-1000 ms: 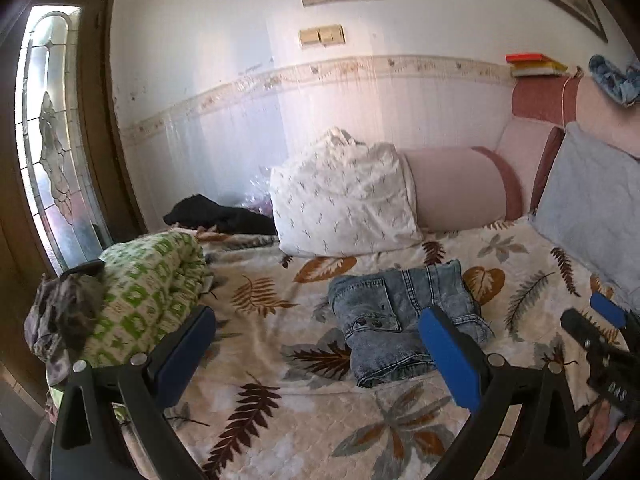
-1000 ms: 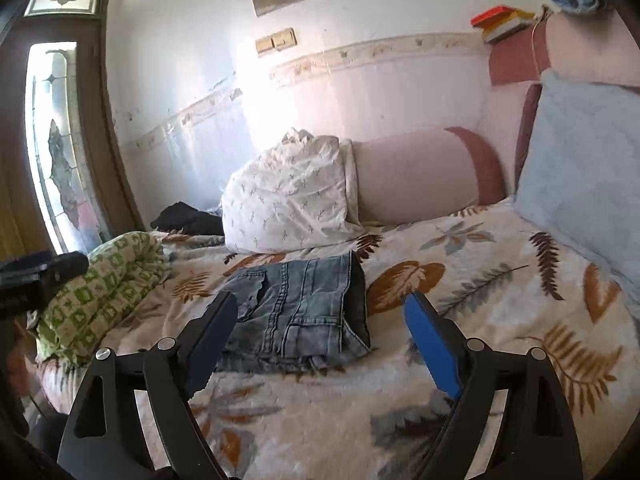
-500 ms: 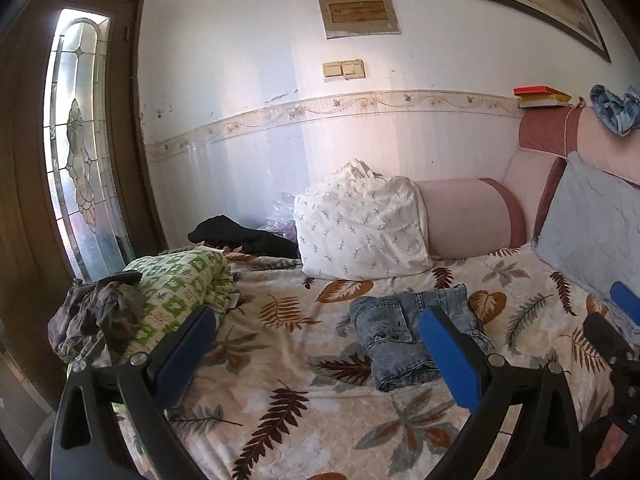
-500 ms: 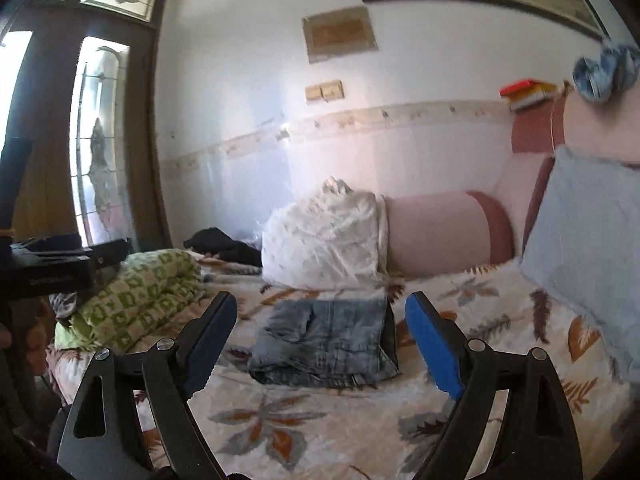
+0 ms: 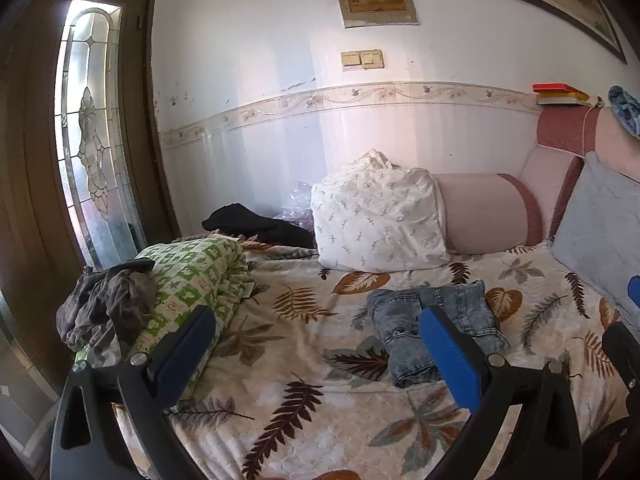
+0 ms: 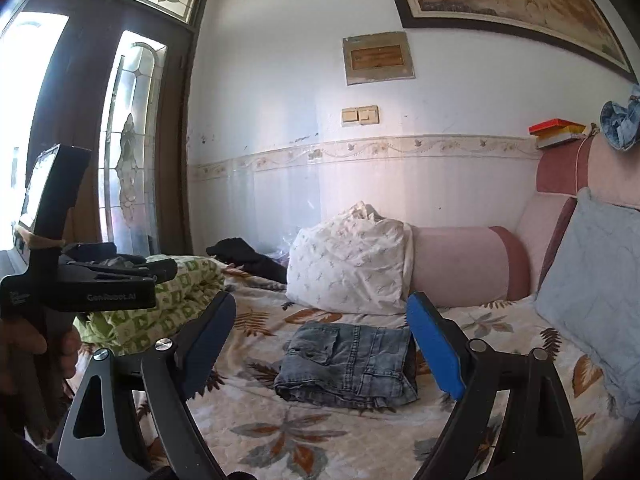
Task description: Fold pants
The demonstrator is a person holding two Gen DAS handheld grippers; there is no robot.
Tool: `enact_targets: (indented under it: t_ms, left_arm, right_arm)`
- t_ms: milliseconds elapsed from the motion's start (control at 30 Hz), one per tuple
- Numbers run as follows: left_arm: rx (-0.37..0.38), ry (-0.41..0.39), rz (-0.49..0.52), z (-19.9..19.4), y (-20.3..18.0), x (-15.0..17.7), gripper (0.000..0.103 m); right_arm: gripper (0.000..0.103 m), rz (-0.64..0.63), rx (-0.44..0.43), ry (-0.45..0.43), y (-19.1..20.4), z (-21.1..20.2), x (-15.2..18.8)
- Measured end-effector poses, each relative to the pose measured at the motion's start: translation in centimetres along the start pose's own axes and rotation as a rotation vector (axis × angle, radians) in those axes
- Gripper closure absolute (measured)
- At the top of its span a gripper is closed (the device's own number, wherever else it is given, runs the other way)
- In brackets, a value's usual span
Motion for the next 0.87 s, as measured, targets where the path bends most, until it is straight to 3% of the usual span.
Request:
enact_targets:
  t_ms: [500, 867]
  left_arm:
    - [-0.079, 0.026, -0.054, 2.9, 2.7, 0.3, 0.000]
    - [-0.068, 0.043, -0.083, 4.7, 3.9, 0.7, 0.000]
  right_arm:
    - [0.015, -0.047, -0.080, 0.071, 2.8, 4.1, 0.6]
    - [0.015, -0.068, -0.142, 0.116, 5.0, 7.0, 1.1]
Point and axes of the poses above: each gripper's, at about its wrist camera, not at the fingertips, and z roughly the way its jaws point, y to its left, x to its underside, the point moved 3 cm from there along z, roughly the way its jaws point, and after that the axes turned 11 degrees about -z, right-handed, at the moved point
